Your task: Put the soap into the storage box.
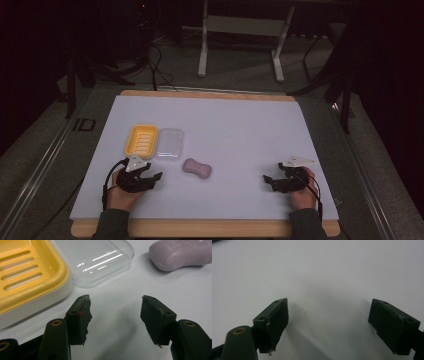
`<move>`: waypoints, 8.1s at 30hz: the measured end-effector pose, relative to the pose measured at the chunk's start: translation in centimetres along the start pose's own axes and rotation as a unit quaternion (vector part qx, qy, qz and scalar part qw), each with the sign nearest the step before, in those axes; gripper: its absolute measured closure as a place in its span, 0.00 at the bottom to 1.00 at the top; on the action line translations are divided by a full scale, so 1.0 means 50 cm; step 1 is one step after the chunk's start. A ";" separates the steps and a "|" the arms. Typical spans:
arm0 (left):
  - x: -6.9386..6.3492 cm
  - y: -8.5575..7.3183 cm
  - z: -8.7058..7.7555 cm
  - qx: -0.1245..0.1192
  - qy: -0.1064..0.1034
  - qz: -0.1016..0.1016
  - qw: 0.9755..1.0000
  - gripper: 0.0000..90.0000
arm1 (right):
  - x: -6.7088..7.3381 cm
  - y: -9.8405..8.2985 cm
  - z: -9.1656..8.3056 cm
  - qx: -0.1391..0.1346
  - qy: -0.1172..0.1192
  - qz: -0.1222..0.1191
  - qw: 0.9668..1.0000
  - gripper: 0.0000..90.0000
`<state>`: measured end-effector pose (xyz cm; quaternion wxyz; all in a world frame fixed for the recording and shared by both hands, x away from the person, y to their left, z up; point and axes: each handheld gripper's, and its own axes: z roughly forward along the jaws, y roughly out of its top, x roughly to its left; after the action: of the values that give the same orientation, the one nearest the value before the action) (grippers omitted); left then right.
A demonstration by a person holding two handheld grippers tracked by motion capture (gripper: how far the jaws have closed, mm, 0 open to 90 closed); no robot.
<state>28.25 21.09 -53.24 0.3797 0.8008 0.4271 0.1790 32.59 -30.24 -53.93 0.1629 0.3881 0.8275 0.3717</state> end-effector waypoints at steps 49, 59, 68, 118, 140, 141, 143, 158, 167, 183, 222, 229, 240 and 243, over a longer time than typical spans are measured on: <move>-0.022 0.079 -0.013 0.022 -0.027 0.079 0.996 0.45 | 0.005 -0.015 -0.028 -0.077 0.005 -0.014 0.997 0.26; -0.027 0.107 -0.010 0.025 -0.039 0.098 0.994 0.45 | 0.004 -0.016 -0.029 -0.080 0.002 -0.013 0.997 0.24; -0.031 0.133 -0.011 0.025 -0.044 0.115 0.992 0.45 | 0.004 -0.015 -0.027 -0.076 0.001 -0.011 0.997 0.23; -0.071 0.221 0.059 0.062 -0.128 0.202 0.969 0.37 | 0.006 -0.014 -0.026 -0.070 -0.002 -0.015 0.997 0.21; -0.086 0.230 0.107 0.098 -0.158 0.213 0.959 0.19 | 0.007 -0.013 -0.025 -0.067 -0.003 -0.016 0.998 0.21; -0.089 0.229 0.110 0.100 -0.157 0.215 0.959 0.17 | 0.007 -0.013 -0.025 -0.067 -0.004 -0.016 0.998 0.21; -0.094 0.229 0.117 0.107 -0.157 0.218 0.957 0.14 | 0.007 -0.013 -0.025 -0.066 -0.004 -0.016 0.998 0.21; -0.103 0.223 0.169 0.142 -0.165 0.209 0.953 0.03 | 0.007 -0.013 -0.024 -0.066 -0.003 -0.016 0.998 0.21; -0.103 0.215 0.191 0.161 -0.175 0.209 0.948 0.02 | 0.007 -0.013 -0.024 -0.066 -0.003 -0.016 0.998 0.21; -0.101 0.199 0.195 0.164 -0.181 0.220 0.944 0.11 | 0.007 -0.013 -0.024 -0.065 -0.004 -0.017 0.998 0.21; -0.120 0.209 0.179 0.207 -0.175 0.262 0.926 0.24 | 0.008 -0.012 -0.024 -0.063 -0.005 -0.017 0.998 0.20; -0.131 0.222 0.192 0.219 -0.171 0.265 0.923 0.23 | 0.008 -0.012 -0.024 -0.063 -0.004 -0.017 0.998 0.20; -0.144 0.230 0.206 0.229 -0.167 0.277 0.918 0.32 | 0.008 -0.012 -0.023 -0.062 -0.004 -0.017 0.998 0.20; -0.146 0.233 0.208 0.232 -0.171 0.279 0.916 0.35 | 0.008 -0.012 -0.023 -0.062 -0.004 -0.018 0.998 0.20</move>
<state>36.83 6.34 -50.84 0.1850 0.9715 0.1444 0.0335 31.36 -30.77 -53.59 0.1965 0.3641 0.8089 0.4178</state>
